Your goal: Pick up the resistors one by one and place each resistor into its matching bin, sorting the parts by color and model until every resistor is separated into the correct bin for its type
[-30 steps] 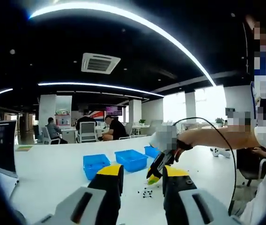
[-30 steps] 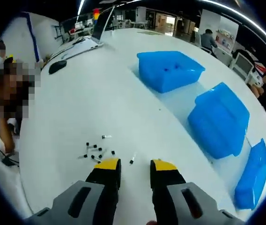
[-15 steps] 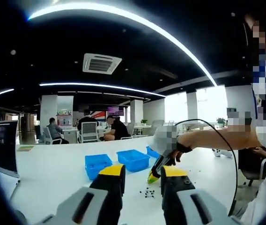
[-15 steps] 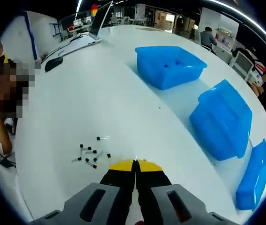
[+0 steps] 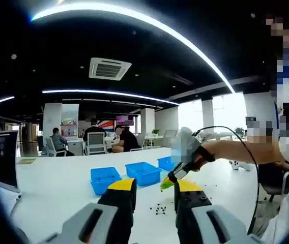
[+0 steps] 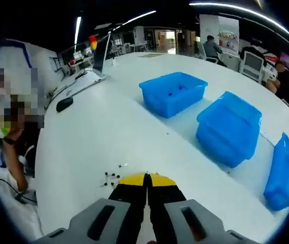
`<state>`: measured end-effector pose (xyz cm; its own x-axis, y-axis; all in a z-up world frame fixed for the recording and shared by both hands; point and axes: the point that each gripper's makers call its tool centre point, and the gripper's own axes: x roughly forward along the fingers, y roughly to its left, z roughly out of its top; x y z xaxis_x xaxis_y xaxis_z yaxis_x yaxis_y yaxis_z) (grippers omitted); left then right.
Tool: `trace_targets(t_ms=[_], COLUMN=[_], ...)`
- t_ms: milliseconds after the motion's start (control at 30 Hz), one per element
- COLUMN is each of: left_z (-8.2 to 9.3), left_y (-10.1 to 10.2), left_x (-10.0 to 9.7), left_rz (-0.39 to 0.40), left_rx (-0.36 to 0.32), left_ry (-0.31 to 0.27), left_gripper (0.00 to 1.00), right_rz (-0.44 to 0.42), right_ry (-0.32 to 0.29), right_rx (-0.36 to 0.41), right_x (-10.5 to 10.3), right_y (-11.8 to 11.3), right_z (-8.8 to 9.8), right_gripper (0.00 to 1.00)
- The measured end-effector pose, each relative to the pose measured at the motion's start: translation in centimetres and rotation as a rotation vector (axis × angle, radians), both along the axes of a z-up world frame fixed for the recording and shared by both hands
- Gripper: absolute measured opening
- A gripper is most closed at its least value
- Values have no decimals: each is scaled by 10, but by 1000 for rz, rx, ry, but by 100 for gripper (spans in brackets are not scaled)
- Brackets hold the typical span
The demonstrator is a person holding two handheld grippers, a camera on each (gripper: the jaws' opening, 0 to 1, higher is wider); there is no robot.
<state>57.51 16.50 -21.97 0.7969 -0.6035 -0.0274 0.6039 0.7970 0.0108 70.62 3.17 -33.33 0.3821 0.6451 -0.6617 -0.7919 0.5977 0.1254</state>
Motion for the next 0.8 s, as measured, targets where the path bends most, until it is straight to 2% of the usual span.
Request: trace_targets(t_ms=[67,167,300,467,567,733,800], left_z=[-1,-2,-1,-3,-5,-7,-8], left_y=[-1,-2,-2,-5,-6,-12,-13], left_x=[0,1,2,3,4,2,3], left_rz=[-2,-4,-3,-11,-12,-28,-30], left_rx=[1,2,-1,-18,-15,-9,-7], left_ry=[2,4,3,13,18,24,27], left_gripper=[32,32,32,32,32,32,32], right_rz=[-18,-54,-94,-192,-235,-275,-264], right_ry=[-11,-74,-114,-194,-242,-309,-384], right_rx=[44,132,232,378,404,412,398], right_x=[-4,-10,-24,-48,-56,-65,-66], right_y=[-7,-26,-49,-89,-110,-129,-133], right_z=[8,27,44,69,76,86,95], right_gripper=[3,3,3,3,3,3,3])
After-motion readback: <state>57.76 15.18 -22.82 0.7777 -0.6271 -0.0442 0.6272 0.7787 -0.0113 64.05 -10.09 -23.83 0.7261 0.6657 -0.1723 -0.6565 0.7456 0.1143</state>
